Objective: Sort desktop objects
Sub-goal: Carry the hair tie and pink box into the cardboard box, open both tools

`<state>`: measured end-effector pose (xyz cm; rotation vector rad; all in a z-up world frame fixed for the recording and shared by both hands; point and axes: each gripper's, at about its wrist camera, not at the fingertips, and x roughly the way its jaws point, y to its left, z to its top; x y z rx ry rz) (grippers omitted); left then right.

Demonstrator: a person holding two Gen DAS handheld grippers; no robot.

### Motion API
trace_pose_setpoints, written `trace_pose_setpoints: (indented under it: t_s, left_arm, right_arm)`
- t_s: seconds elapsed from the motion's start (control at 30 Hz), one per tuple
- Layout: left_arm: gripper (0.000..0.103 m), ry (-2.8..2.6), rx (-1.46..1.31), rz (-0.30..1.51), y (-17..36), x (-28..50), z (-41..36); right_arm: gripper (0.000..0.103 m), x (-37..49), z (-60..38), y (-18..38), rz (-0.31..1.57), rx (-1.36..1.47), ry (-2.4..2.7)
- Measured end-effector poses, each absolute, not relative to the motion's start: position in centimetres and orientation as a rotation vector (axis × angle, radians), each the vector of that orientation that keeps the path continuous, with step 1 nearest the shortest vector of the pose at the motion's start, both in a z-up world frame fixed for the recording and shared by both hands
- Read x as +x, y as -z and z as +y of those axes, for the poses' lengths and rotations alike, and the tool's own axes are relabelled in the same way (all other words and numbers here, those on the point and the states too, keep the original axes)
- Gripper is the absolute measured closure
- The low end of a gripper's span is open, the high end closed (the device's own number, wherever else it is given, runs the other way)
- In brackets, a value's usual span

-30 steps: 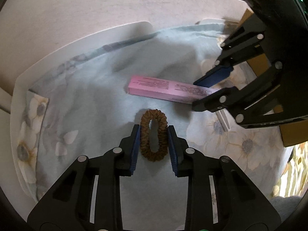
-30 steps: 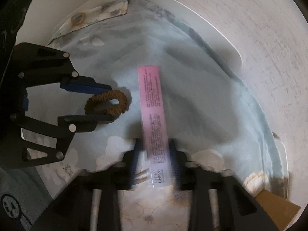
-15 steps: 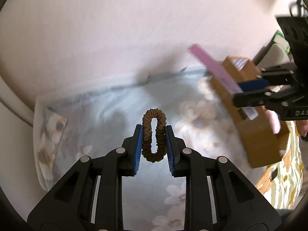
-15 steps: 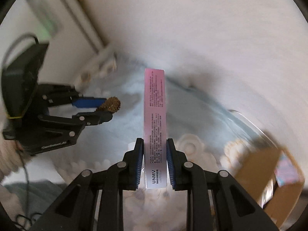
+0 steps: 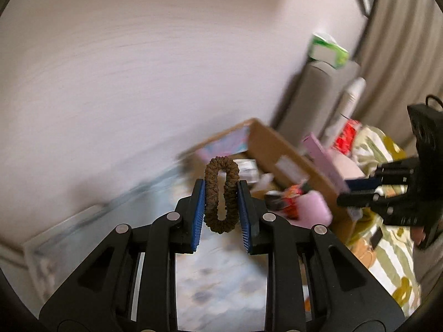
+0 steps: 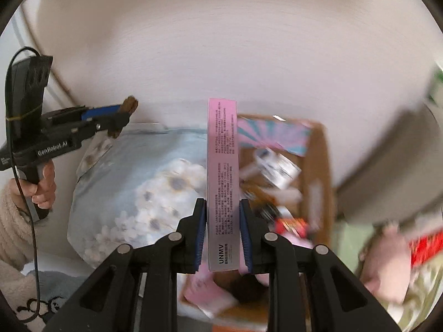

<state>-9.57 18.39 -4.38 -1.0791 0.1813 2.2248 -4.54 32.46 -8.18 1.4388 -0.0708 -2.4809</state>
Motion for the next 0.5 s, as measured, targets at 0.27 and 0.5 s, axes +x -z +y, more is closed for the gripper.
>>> trace_pose_setpoints:
  t_s: [0.27, 0.5]
  left_arm:
    - [0.083, -2.092, -1.203, 0.241, 8.9, -8.1, 27.0]
    - [0.083, -2.09, -1.252, 0.266, 11.0, -8.1, 29.1]
  right_arm:
    - [0.081, -0.9, 38.7, 10.2, -0.42, 1.47, 2.501]
    - [0.081, -1.1, 39.6, 12.3, -0.558, 1.476, 2.458]
